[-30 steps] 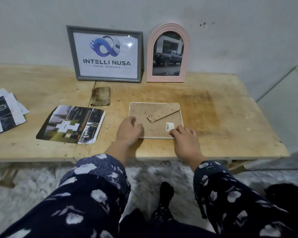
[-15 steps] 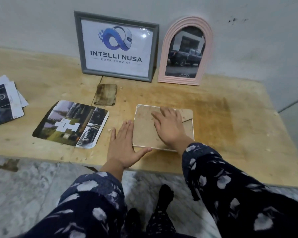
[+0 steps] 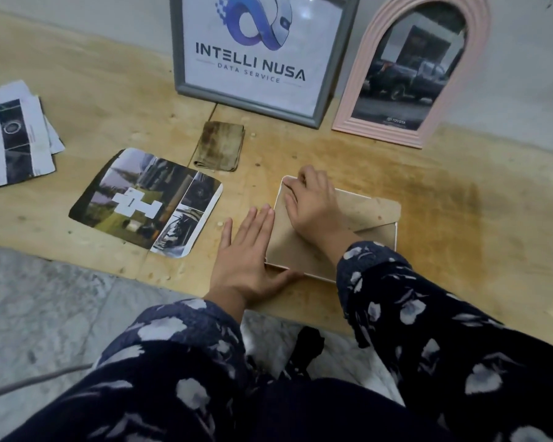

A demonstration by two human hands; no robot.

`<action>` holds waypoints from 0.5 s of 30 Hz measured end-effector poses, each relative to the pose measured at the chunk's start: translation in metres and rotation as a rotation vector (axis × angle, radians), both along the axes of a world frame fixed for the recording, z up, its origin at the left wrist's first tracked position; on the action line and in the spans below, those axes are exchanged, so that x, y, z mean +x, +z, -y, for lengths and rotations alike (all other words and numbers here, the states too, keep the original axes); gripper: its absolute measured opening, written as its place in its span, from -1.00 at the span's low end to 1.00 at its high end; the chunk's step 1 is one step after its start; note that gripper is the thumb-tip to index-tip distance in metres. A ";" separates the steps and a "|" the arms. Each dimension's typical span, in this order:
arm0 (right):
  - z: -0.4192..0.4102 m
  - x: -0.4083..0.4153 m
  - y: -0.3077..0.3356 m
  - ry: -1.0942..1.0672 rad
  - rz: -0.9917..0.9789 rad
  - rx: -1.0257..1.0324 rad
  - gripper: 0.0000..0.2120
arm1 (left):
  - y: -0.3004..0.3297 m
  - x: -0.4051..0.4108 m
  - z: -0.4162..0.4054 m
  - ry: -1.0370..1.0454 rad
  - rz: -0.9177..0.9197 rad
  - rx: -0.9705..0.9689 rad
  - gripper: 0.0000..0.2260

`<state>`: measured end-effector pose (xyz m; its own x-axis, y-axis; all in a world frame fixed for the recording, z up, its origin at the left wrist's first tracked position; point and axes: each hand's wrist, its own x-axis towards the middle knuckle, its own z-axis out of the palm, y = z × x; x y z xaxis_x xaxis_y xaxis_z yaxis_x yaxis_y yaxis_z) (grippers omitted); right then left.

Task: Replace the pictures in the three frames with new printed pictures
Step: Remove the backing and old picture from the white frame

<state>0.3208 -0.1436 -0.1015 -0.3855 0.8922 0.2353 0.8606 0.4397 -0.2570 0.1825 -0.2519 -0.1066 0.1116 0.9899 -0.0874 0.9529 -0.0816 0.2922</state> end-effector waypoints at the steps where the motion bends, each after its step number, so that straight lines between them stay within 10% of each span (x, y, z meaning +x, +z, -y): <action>1: -0.003 -0.002 0.000 -0.004 -0.014 0.016 -0.78 | 0.000 0.000 0.000 0.002 0.000 0.001 0.00; 15: -0.019 -0.019 0.005 -0.145 -0.082 -0.184 -0.78 | 0.003 0.001 0.000 0.001 -0.042 -0.002 -0.02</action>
<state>0.3017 -0.1243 -0.0966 -0.2368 0.9675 0.0889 0.8844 0.2525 -0.3925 0.1840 -0.2523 -0.1039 0.1071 0.9898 -0.0942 0.9644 -0.0804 0.2520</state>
